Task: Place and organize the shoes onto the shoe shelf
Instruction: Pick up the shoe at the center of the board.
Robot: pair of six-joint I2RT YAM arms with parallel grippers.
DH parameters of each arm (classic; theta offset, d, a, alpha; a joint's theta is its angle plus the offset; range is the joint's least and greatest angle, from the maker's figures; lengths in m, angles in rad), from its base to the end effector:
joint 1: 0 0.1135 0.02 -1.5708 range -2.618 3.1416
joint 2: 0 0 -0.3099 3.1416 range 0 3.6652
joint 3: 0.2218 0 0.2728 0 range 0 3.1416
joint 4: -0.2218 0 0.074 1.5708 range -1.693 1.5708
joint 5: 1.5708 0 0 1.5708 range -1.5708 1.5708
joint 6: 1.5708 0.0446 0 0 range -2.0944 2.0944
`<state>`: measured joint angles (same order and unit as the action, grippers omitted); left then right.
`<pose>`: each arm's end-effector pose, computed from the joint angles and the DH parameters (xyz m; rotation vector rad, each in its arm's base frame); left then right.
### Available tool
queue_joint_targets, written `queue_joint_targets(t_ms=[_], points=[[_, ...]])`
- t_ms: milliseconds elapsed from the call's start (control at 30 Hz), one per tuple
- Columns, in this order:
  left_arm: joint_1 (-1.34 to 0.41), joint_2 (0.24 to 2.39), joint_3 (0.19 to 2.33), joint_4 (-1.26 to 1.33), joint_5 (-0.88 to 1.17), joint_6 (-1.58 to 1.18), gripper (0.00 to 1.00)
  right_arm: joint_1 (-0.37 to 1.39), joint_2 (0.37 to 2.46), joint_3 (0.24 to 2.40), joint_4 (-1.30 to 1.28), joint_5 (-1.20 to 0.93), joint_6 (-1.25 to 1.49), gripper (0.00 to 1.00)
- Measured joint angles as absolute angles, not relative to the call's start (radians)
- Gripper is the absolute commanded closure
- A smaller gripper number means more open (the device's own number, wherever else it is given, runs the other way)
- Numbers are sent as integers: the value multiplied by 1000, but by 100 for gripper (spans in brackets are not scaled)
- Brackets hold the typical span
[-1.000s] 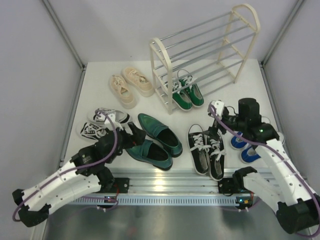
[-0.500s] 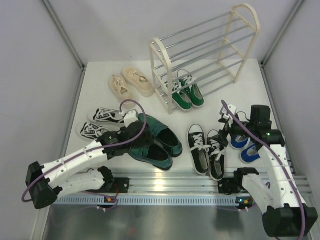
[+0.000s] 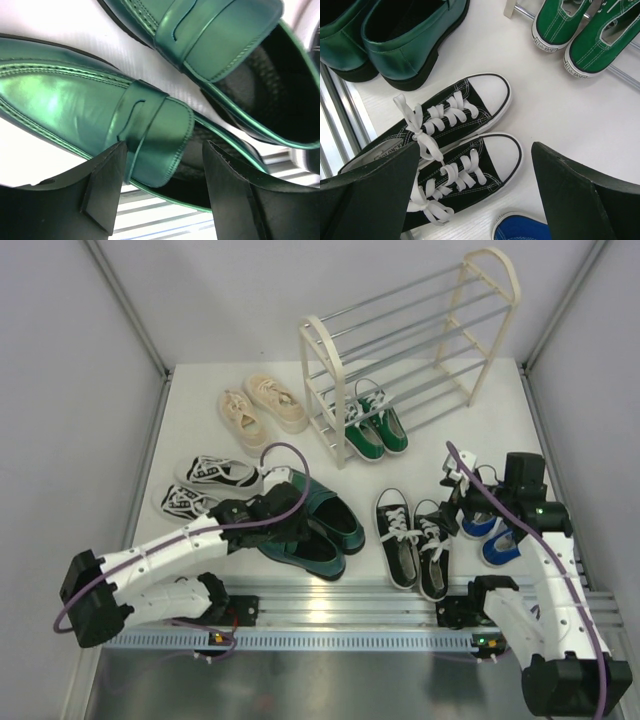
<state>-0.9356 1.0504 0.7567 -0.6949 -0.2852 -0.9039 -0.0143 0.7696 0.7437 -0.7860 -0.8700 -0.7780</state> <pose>0.1301 -0.1553 0.2652 -0.0690 2.5432 -0.3846 0.1362 0.0321 0.3077 -1.1287 1.7802 0.5696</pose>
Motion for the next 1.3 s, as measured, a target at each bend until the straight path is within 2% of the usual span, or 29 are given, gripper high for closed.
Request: queue_joint_targets(t_ms=[133, 300, 333, 400, 500, 633, 700, 733, 1100, 1300], points=[[-936, 1110, 757, -688, -303, -871, 33, -14, 770, 744, -791, -874, -784, 6], [-940, 1192, 773, -681, -329, -838, 40, -16, 770, 744, -795, -885, -789, 6], [-942, 1213, 783, -683, -332, -831, 44, -16, 770, 744, -796, -886, -790, 6], [-946, 1245, 798, -690, -340, -815, 44, -16, 770, 744, -797, -886, -793, 6], [-951, 1281, 821, -702, -352, -797, 56, -16, 770, 744, -799, -888, -794, 6], [-959, 1285, 834, -707, -361, -778, 81, -16, 770, 744, -801, -893, -795, 6], [-959, 1281, 834, -716, -369, -768, 89, -16, 772, 744, -801, -895, -797, 6], [-959, 1276, 834, -722, -375, -761, 100, -16, 773, 744, -801, -897, -798, 6], [-950, 1111, 838, -788, -404, -664, 100, -16, 773, 744, -835, -941, -845, 6], [-947, 1032, 901, -832, -353, -619, 100, -16, 786, 756, -998, -1024, -1045, 4]])
